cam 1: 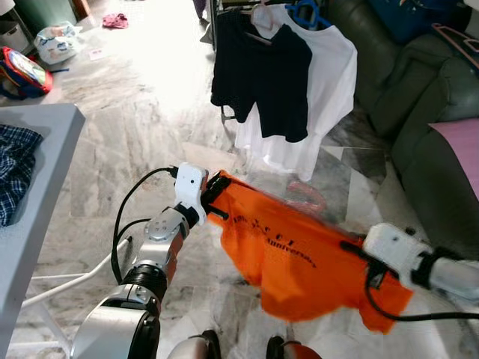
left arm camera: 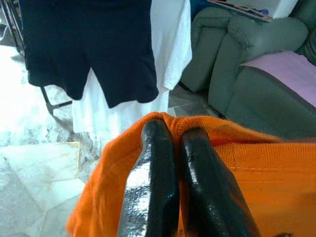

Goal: Hang hanger

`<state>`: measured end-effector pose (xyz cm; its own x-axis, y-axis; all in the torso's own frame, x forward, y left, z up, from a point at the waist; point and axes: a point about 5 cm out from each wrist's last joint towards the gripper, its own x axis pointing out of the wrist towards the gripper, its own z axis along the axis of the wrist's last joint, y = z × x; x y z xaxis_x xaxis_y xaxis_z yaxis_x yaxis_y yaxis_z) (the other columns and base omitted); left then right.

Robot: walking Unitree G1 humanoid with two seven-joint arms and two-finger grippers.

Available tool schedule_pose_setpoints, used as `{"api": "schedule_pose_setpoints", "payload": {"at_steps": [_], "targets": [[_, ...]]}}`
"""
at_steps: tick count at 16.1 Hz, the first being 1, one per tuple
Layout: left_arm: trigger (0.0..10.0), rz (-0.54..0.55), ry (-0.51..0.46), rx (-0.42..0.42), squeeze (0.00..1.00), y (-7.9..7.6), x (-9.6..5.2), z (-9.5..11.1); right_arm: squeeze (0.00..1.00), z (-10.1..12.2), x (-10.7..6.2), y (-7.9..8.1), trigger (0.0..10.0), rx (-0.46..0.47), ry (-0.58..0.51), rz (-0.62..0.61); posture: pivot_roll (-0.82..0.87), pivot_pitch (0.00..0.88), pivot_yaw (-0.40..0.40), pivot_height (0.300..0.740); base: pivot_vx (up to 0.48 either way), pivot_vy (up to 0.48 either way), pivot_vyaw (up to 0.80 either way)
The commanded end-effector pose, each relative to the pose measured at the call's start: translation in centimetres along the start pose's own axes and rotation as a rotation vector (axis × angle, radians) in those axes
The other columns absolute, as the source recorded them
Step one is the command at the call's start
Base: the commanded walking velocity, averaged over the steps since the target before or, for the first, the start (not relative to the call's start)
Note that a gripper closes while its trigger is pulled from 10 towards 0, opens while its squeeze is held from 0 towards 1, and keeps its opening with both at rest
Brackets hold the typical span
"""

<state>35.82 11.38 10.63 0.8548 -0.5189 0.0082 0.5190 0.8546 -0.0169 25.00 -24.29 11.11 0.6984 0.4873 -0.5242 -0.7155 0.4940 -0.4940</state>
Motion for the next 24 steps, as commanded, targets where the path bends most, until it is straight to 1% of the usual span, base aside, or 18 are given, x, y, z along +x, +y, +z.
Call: {"api": "schedule_pose_setpoints", "payload": {"at_steps": [1, 3, 4, 7, 8, 9, 10, 11, 13, 15, 17, 18, 19, 20, 21, 22, 23, 24], "targets": [[0.0, 0.246, -0.073, -0.031, 0.00, 4.6, -1.9, 1.4, 0.00, -4.2, -1.8, 0.2, 10.0, 0.071, 0.220, -0.026, -0.07, 0.208, 0.026, 0.740, 0.000, 0.000, 0.00], [0.0, 0.262, -0.074, -0.029, 0.00, 5.0, -2.0, 1.6, 0.00, -5.1, -2.1, 0.3, 10.0, 0.055, 0.261, -0.024, -0.06, 0.210, 0.026, 0.740, 0.000, 0.000, 0.00], [0.0, 0.276, -0.058, -0.017, 0.00, 5.4, -2.3, 1.4, 0.00, -4.8, -2.5, 0.2, 10.0, 0.064, 0.226, -0.017, -0.06, 0.210, 0.026, 0.740, 0.000, 0.000, 0.00], [0.0, 0.286, -0.042, -0.016, 0.00, 5.6, -2.6, 1.1, 0.00, -4.8, -4.4, -0.4, 10.0, 0.045, 0.246, -0.005, -0.06, 0.214, 0.026, 0.740, 0.000, 0.000, 0.00], [0.0, 0.287, -0.032, -0.014, 0.00, 5.6, -2.7, 0.9, 0.00, -4.5, -5.7, -0.7, 10.0, 0.053, 0.229, -0.004, -0.06, 0.216, 0.026, 0.740, 0.000, 0.000, 0.00], [0.0, 0.287, -0.030, -0.013, 0.00, 5.6, -2.7, 0.8, 0.00, -4.4, -6.5, -0.7, 10.0, 0.068, 0.213, 0.003, -0.06, 0.219, 0.026, 0.740, 0.000, 0.000, 0.00], [0.0, 0.288, -0.025, -0.012, 0.00, 5.6, -2.8, 0.7, 0.00, -4.4, -8.2, -1.0, 10.0, 0.079, 0.212, 0.004, -0.07, 0.221, 0.029, 0.740, 0.000, 0.000, 0.00], [0.0, 0.288, -0.024, -0.011, 0.00, 5.7, -2.8, 0.7, 0.00, -4.5, -8.6, -1.0, 10.0, 0.082, 0.215, 0.003, -0.07, 0.221, 0.029, 0.740, 0.000, 0.000, 0.00], [0.0, 0.287, -0.015, -0.008, 0.00, 5.7, -2.8, 0.7, 0.00, -4.5, -10.4, -1.7, 10.0, 0.093, 0.244, -0.023, -0.08, 0.224, 0.035, 0.740, 0.000, 0.000, 0.00], [0.0, 0.288, -0.008, -0.003, 0.00, 5.7, -2.7, 0.7, 0.00, -4.6, -11.5, -2.0, 10.0, 0.103, 0.265, -0.029, -0.08, 0.226, 0.039, 0.740, 0.000, 0.000, 0.00], [0.1, 0.308, -0.004, 0.011, 0.00, 6.0, -2.8, 0.9, 0.00, -4.3, -12.1, -1.6, 10.0, 0.100, 0.284, -0.002, -0.09, 0.226, 0.040, 0.740, 0.000, 0.000, 0.00], [0.9, 0.324, -0.001, 0.022, 0.00, 6.2, -2.8, 1.0, 0.00, -4.5, -12.2, -1.7, 10.0, 0.080, 0.313, -0.014, -0.09, 0.225, 0.042, 0.740, 0.000, 0.000, 0.00], [1.2, 0.333, 0.003, 0.029, 0.00, 6.3, -2.8, 1.0, 0.00, -4.6, -12.2, -1.9, 10.0, 0.068, 0.329, -0.028, -0.09, 0.225, 0.042, 0.740, 0.000, 0.000, 0.00], [1.9, 0.346, 0.007, 0.036, 0.00, 6.5, -2.9, 1.0, 0.00, -4.6, -11.8, -2.2, 10.0, 0.046, 0.335, -0.056, -0.09, 0.226, 0.044, 0.740, 0.000, 0.000, 0.00], [1.9, 0.364, 0.010, 0.044, 0.00, 6.7, -3.0, 1.0, 0.00, -4.2, -11.5, -2.5, 10.0, 0.025, 0.327, -0.068, -0.09, 0.227, 0.045, 0.740, 0.000, 0.000, 0.00], [1.6, 0.378, 0.022, 0.054, 0.00, 6.8, -3.1, 1.0, 0.00, -3.9, -11.4, -2.8, 10.0, 0.010, 0.319, -0.079, -0.09, 0.227, 0.045, 0.740, 0.000, 0.000, 0.00], [1.4, 0.406, 0.039, 0.066, 0.00, 7.1, -3.4, 0.8, 0.00, -3.5, -11.5, -3.5, 10.0, -0.021, 0.327, -0.105, -0.08, 0.226, 0.046, 0.740, 0.000, 0.000, 0.00], [1.5, 0.415, 0.046, 0.073, 0.00, 7.3, -3.5, 0.8, 0.00, -3.5, -11.5, -3.7, 10.0, -0.031, 0.335, -0.112, -0.08, 0.226, 0.046, 0.740, 0.000, 0.000, 0.00]]}}
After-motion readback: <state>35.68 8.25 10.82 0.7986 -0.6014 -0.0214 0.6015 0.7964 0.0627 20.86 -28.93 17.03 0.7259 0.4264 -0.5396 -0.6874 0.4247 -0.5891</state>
